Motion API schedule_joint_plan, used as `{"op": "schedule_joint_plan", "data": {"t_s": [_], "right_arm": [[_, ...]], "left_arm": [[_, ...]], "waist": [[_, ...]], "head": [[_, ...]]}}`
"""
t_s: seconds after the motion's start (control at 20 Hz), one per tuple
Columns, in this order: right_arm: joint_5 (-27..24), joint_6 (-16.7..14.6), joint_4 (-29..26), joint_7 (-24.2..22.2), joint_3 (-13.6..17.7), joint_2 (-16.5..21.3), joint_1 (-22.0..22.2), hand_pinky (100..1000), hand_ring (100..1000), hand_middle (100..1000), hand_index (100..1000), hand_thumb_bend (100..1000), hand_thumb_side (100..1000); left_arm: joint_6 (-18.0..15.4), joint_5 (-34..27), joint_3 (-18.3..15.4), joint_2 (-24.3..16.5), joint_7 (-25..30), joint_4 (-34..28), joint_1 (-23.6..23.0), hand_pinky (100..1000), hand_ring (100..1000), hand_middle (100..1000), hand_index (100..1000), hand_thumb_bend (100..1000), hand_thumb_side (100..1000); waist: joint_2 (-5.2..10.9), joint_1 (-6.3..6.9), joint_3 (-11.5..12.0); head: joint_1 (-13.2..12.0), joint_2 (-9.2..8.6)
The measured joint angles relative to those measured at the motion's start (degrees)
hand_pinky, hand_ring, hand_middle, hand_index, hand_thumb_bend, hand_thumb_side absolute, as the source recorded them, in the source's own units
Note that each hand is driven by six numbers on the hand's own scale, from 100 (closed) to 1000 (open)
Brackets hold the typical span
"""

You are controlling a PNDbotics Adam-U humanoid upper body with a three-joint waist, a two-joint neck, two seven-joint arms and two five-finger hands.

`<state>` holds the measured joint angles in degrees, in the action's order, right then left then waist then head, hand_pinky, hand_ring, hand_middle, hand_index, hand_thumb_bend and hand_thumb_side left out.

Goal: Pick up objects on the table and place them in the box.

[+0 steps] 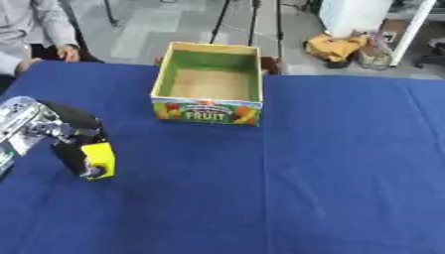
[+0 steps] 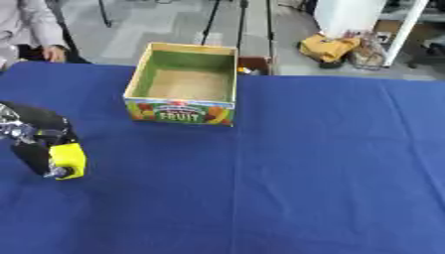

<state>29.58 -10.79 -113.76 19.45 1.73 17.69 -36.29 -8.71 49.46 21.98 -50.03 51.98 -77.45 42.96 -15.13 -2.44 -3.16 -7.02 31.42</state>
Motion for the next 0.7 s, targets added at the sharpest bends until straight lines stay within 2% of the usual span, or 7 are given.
{"op": "schedule_joint_plan", "data": {"t_s": [0.25, 0.7], "right_arm": [[0.0, 0.0, 0.0, 0.1, 0.0, 0.0, 0.0, 772, 853, 743, 867, 100, 979], [0.0, 0.1, 0.0, 0.2, 0.0, -0.2, 0.0, 772, 853, 743, 867, 100, 979]], "left_arm": [[1.0, 0.0, -0.3, 0.0, 0.0, -0.2, 0.0, 458, 511, 480, 639, 198, 587], [3.1, -0.8, -1.1, 0.0, -0.6, -1.8, 0.5, 412, 471, 441, 606, 135, 599]], "waist": [[0.00, -0.09, 0.0], [0.07, 0.12, 0.0]], "head": [[0.0, -0.24], [0.0, -0.32]]}}
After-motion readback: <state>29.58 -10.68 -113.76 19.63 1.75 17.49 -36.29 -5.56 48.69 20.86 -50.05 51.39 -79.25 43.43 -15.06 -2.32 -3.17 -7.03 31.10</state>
